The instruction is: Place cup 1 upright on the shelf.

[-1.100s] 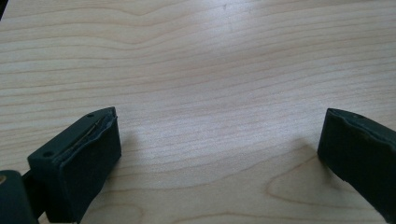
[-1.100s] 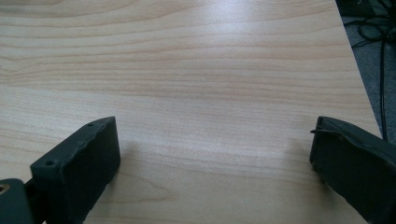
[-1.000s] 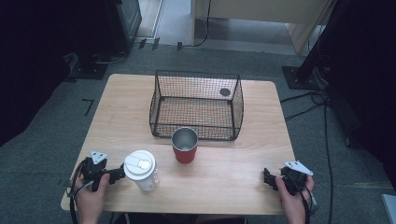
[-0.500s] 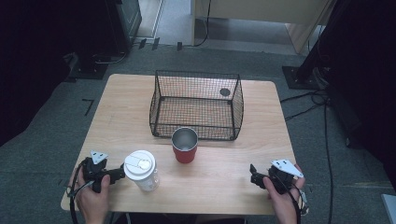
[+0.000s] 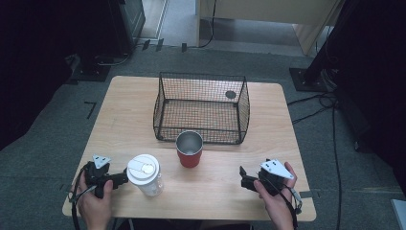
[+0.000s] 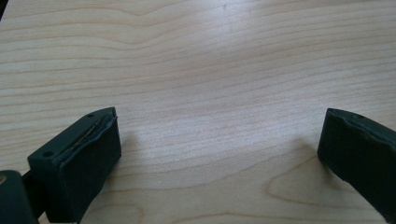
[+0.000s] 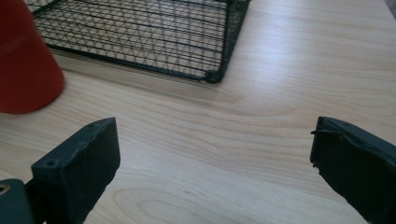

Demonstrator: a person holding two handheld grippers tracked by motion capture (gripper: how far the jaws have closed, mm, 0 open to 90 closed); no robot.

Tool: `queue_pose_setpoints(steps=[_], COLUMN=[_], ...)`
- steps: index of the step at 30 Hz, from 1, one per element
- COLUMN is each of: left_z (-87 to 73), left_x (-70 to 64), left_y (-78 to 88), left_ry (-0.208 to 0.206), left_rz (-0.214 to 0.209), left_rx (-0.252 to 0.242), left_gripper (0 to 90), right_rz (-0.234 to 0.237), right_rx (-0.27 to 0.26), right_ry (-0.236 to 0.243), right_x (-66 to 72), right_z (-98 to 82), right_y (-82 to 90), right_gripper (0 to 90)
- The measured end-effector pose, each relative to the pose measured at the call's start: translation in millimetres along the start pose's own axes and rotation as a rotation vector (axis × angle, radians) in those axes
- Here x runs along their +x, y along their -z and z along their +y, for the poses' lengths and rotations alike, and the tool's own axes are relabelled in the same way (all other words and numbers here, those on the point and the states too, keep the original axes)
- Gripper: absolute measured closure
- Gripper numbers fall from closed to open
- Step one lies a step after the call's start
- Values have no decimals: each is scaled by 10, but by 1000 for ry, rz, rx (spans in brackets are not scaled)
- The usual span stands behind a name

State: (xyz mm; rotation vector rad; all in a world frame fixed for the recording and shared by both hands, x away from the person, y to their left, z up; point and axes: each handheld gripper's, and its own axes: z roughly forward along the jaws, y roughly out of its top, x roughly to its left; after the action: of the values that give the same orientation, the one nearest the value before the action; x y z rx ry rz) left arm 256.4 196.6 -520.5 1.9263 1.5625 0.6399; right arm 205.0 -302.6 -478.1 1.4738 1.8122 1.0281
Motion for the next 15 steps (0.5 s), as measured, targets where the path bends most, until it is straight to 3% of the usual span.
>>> queue_pose_setpoints(steps=[15], left_z=[0], left_x=[1], left_y=[0], left_ry=[-1], left_rz=[0], left_rx=[0], left_gripper=[0], right_rz=[89], right_rx=[-16], right_ry=[49], right_x=[380], right_z=[154], right_y=[-100], right_gripper=[17])
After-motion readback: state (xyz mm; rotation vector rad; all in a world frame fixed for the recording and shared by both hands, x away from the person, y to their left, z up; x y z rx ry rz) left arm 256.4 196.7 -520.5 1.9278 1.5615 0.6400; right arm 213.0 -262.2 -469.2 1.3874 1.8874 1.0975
